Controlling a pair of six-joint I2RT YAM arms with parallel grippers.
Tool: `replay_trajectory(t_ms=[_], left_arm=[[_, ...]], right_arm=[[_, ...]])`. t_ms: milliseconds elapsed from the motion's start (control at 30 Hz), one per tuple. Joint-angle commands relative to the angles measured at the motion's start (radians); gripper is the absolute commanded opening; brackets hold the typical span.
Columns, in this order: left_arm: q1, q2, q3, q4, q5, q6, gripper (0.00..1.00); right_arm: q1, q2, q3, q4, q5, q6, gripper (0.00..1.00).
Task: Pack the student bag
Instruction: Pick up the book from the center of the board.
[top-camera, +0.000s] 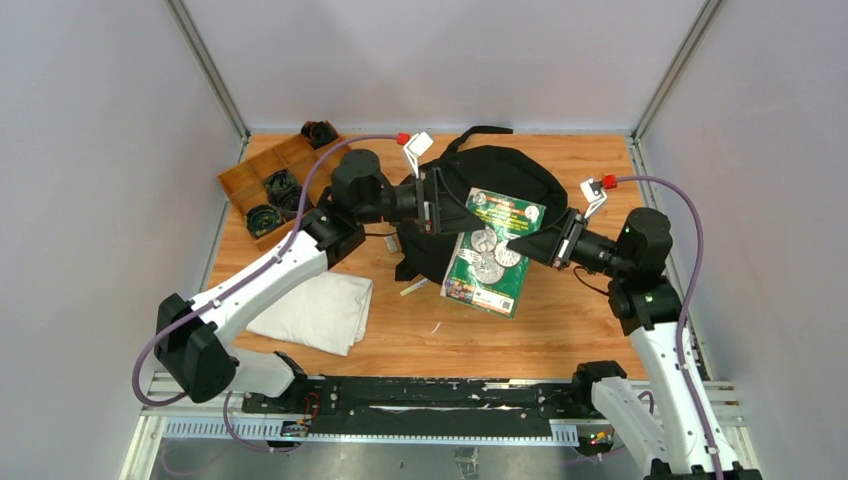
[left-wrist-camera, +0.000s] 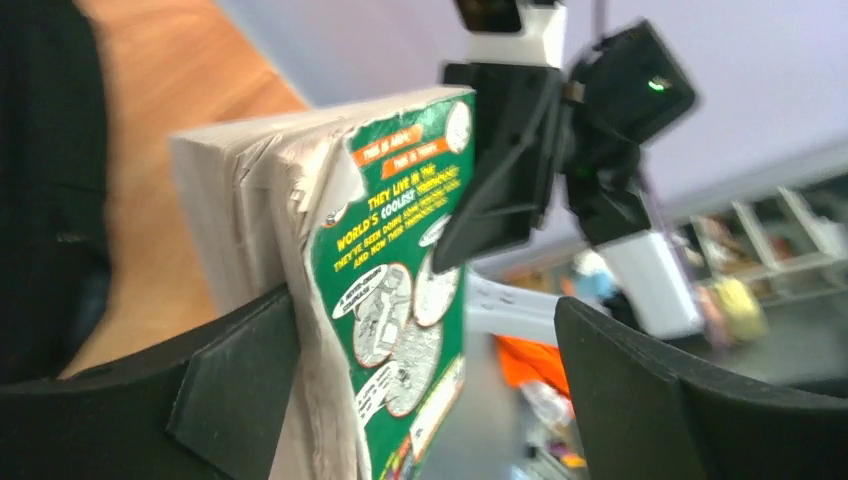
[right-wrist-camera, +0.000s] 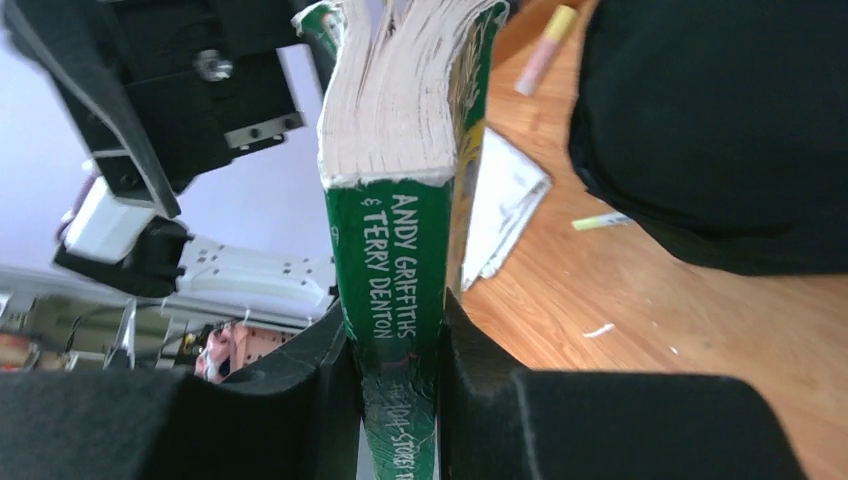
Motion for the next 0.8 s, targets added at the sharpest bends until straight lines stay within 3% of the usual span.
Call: replay_trajectory(t_ms=[0,167,367,600,767], left_arm=[[0.007,-0.062,0.140,-0.449,-0.322,0.369,1.00],[-0.116,-0.199,0.066,-0.482,-0.669,0.693,1.00],[-0.352,-0.333,-0.211,-0.212,-0.834,1.011,1.00],[-0.659,-0.259,-0.323,-0.085,-1.053,1.399,1.00],[-0.738,-0.191,-0.368,0.059,-1.151,1.469,1.00]], right_arm=[[0.002,0.043,0.104,-0.284,0.158,-0.124,0.00],[-0.014,0.140,0.188,-0.512,0.324,-0.079,0.00],[-0.017,0.226,0.196,-0.502,0.312,0.070,0.00],[-0.017,0.243,0.207,-0.520,0.332,0.071,0.00],[-0.018,0.248,0.185,-0.505,0.312,0.087,0.00]])
